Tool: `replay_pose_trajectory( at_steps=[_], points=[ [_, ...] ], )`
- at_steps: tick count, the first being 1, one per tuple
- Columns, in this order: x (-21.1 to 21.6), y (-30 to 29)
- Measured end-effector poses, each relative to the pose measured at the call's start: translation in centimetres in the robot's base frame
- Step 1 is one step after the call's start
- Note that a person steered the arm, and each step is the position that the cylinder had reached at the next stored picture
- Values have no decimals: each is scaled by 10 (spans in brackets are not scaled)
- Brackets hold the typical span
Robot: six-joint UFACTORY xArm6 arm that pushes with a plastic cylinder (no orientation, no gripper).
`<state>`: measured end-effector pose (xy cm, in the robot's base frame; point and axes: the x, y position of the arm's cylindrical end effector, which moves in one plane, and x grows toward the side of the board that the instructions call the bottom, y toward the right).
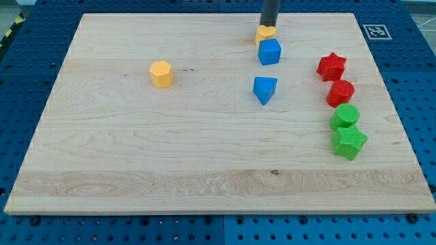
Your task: Push the yellow heart closer to the yellow hexagon
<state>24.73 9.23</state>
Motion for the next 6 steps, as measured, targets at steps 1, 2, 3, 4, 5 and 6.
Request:
replay_pose_trajectory(
  at_steps=[1,2,3,4,5,6],
  points=[
    [2,38],
    [16,48],
    [25,-15],
    [25,-70],
    [55,-106],
    [102,-141]
  ],
)
